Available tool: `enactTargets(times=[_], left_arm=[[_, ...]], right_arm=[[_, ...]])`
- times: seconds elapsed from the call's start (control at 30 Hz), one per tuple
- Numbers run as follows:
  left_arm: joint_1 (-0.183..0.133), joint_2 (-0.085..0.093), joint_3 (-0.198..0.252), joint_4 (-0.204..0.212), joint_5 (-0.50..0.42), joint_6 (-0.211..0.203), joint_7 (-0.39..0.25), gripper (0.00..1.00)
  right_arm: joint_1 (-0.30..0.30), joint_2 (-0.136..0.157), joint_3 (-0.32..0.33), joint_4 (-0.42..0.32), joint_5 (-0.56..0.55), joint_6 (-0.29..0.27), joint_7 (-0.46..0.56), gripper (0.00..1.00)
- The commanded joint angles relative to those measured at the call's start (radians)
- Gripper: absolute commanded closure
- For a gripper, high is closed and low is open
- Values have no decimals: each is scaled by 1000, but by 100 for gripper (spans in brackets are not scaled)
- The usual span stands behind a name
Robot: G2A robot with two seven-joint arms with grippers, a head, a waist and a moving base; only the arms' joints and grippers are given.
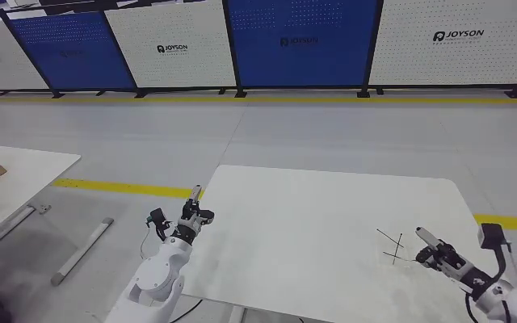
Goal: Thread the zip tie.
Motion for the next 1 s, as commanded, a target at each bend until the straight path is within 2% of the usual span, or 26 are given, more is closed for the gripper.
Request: enactTargets(times=[0.0,0.17,0.7,0.77,0.83,0.97], left_arm=[[0,0,0,0,0,0,0,0],[0,0,0,0,0,0,0,0],[0,0,0,0,0,0,0,0],[0,0,0,0,0,0,0,0],[0,0,0,0,0,0,0,0],[0,0,0,0,0,0,0,0]], right_arm=[[40,8,-5,15,-23,-6,82,0],[139,27,-37,54,-79,-40,298,0],[139,27,-37,54,-79,-40,298,0],[151,30,-45,59,-59,-52,371,0],[226,45,-31,127,-45,-44,522,0],[326,83,-129,195,-75,-9,522,0]])
